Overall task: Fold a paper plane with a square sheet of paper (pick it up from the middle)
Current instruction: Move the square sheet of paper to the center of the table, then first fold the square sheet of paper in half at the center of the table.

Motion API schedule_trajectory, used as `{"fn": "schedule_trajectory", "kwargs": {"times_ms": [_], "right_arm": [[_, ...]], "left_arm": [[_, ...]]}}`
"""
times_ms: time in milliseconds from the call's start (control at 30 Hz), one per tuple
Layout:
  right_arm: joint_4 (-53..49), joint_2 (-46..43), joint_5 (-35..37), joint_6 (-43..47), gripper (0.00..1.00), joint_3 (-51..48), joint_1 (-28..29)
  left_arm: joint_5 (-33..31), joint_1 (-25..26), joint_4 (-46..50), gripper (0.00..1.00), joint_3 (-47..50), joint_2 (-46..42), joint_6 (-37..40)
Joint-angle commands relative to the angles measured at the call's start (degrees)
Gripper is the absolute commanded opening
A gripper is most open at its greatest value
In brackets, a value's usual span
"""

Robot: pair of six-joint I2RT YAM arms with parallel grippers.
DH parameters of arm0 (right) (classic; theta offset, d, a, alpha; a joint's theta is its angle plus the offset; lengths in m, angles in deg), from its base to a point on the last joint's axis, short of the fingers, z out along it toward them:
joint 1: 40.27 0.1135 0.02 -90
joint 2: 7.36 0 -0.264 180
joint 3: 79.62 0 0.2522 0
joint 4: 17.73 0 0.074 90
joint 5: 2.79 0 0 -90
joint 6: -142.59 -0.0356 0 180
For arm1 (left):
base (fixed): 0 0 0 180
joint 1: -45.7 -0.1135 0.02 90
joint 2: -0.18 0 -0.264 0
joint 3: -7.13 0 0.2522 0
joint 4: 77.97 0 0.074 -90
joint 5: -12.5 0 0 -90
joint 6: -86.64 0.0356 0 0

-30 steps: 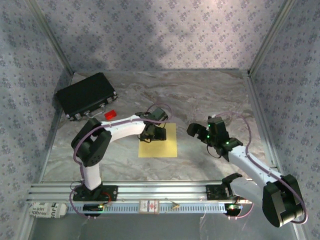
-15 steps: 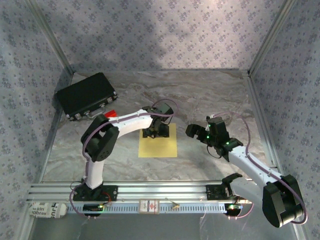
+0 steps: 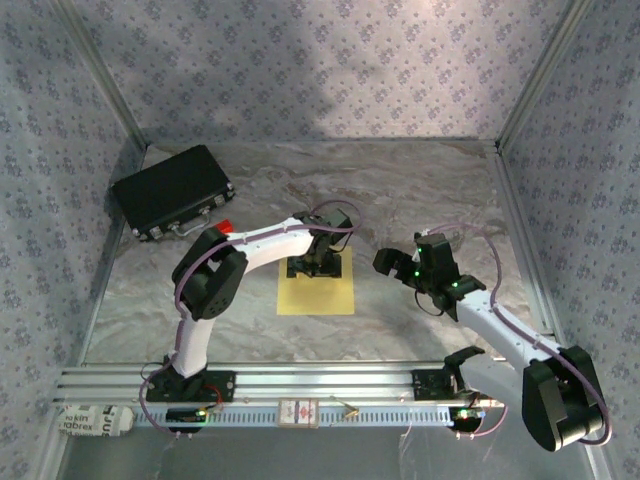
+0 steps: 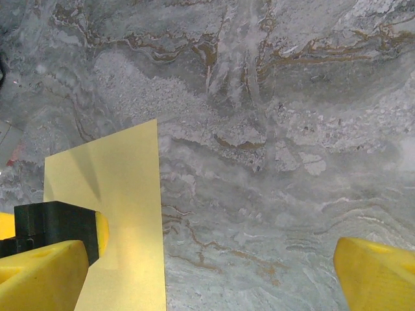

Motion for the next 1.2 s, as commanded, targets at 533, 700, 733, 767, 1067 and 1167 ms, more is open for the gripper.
{"fn": "schedule_trajectory", "kwargs": {"times_ms": [533, 700, 733, 767, 1067, 1167], "right_arm": [[-2.07, 0.63, -0.01, 0.30, 0.99, -0.24, -0.65], [-2.47, 0.80, 0.34, 0.01, 0.99, -0.21, -0.68], [-2.57, 0.89, 0.40, 0.01, 0.99, -0.16, -0.72], [-2.66, 0.90, 0.43, -0.07, 0.99, -0.17, -0.70], [-3.45, 0.90, 0.87, -0.44, 0.99, -0.16, -0.82], [-3.80, 0.90, 1.04, -0.53, 0.99, -0.07, -0.78]], "left_arm": [[0.56, 0.40, 1.02, 0.90, 0.46, 0.82, -3.01], [0.65, 0.46, 1.10, 0.90, 0.41, 1.36, -3.24], [0.48, 0.49, 1.18, 0.90, 0.44, 1.54, -3.24], [0.42, 0.45, 1.20, 0.90, 0.51, 1.63, -3.25], [1.26, 0.53, -0.26, 0.90, 2.19, 3.16, -3.40], [1.39, 0.53, -0.61, 0.90, 2.93, 3.55, -3.54]]}}
